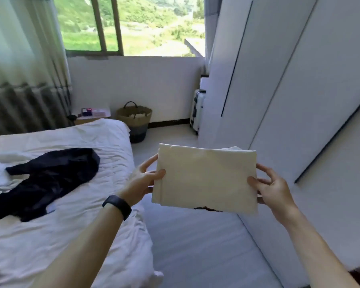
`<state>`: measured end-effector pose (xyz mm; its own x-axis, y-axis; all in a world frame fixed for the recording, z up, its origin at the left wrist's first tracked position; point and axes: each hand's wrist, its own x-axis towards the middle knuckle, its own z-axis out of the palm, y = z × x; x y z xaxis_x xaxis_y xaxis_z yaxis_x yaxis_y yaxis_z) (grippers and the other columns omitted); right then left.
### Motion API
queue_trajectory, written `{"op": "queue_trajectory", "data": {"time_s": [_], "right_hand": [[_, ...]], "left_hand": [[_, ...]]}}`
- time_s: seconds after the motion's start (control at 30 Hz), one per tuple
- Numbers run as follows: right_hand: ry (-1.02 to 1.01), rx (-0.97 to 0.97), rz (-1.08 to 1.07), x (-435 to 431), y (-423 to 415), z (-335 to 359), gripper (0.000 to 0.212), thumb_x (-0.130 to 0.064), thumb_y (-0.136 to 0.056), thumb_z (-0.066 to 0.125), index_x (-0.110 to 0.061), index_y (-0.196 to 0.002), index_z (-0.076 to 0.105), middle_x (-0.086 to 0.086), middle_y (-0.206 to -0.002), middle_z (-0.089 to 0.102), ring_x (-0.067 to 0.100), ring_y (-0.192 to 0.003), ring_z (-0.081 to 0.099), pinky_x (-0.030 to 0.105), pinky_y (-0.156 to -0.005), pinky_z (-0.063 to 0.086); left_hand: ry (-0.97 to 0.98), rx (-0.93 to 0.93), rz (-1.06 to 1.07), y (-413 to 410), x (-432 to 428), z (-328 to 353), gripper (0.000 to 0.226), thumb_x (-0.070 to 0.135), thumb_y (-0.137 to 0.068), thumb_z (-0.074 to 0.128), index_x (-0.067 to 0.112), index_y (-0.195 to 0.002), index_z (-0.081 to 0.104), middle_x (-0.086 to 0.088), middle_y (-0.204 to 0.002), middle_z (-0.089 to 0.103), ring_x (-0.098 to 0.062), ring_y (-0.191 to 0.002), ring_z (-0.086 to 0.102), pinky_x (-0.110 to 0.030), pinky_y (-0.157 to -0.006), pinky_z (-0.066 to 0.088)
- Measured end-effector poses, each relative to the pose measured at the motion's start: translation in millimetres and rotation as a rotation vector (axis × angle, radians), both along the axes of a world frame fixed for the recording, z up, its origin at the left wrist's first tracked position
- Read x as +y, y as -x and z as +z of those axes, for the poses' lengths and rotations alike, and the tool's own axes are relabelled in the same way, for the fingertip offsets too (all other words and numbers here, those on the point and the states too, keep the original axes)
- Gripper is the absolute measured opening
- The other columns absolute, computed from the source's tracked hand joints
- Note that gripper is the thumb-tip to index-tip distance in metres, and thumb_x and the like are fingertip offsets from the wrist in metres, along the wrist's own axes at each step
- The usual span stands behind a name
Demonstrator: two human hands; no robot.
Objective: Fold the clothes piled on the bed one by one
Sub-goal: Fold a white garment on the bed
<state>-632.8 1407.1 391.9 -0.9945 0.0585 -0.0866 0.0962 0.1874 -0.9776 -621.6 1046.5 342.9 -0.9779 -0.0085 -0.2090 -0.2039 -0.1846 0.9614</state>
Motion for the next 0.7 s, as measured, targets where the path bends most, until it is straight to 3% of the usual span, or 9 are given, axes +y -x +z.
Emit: {"op": "queue_trajectory", "data": {"time_s": [0.17, 0.3, 0.43, 0.57, 0.7], "right_hand": [[-0.105, -0.243, 0.248, -52, 71, -87, 0.042, -0.006, -0.095, 0.066, -0.044, -0.115, 0.067, 0.002, -0.090, 0.079, 0.025, -0.082, 0.075, 0.039, -0.059, 0.060], [-0.219, -0.414, 0.426, -107, 104, -157, 0.043, -0.001, -0.092, 0.061, -0.036, -0.118, 0.066, 0.001, -0.083, 0.078, 0.025, -0.081, 0.074, 0.036, -0.056, 0.058], [-0.373, -0.564, 0.582, -159, 130, -207, 0.044, 0.004, -0.091, 0.055, -0.027, -0.120, 0.064, 0.015, -0.087, 0.076, 0.031, -0.074, 0.070, 0.041, -0.061, 0.058], [-0.523, -0.588, 0.763, -210, 152, -239, 0.042, 0.002, -0.089, 0.056, -0.029, -0.117, 0.065, 0.015, -0.083, 0.074, 0.031, -0.073, 0.069, 0.041, -0.064, 0.058], [-0.648, -0.576, 0.945, -264, 186, -267, 0.039, -0.006, -0.092, 0.060, -0.035, -0.117, 0.063, 0.011, -0.093, 0.074, 0.032, -0.086, 0.071, 0.053, -0.080, 0.061]], "left_hand": [[-0.022, -0.271, 0.316, -30, -20, -90, 0.054, 0.008, -0.092, 0.069, 0.050, -0.123, 0.056, -0.002, -0.099, 0.078, -0.025, -0.083, 0.074, -0.038, -0.065, 0.059], [-0.109, -0.480, 0.551, -56, -31, -161, 0.057, 0.003, -0.091, 0.069, 0.040, -0.133, 0.054, -0.007, -0.105, 0.075, -0.030, -0.087, 0.070, -0.040, -0.068, 0.058], [-0.219, -0.643, 0.735, -75, -35, -210, 0.054, -0.001, -0.093, 0.065, 0.032, -0.135, 0.054, -0.013, -0.107, 0.072, -0.034, -0.088, 0.068, -0.045, -0.076, 0.055], [-0.346, -0.705, 0.912, -88, -33, -238, 0.053, -0.006, -0.095, 0.059, 0.020, -0.140, 0.050, -0.014, -0.111, 0.069, -0.031, -0.089, 0.068, -0.038, -0.067, 0.056], [-0.438, -0.764, 1.067, -89, -32, -254, 0.053, -0.003, -0.095, 0.062, 0.017, -0.142, 0.049, -0.020, -0.122, 0.067, -0.038, -0.110, 0.065, -0.055, -0.093, 0.054]]}}
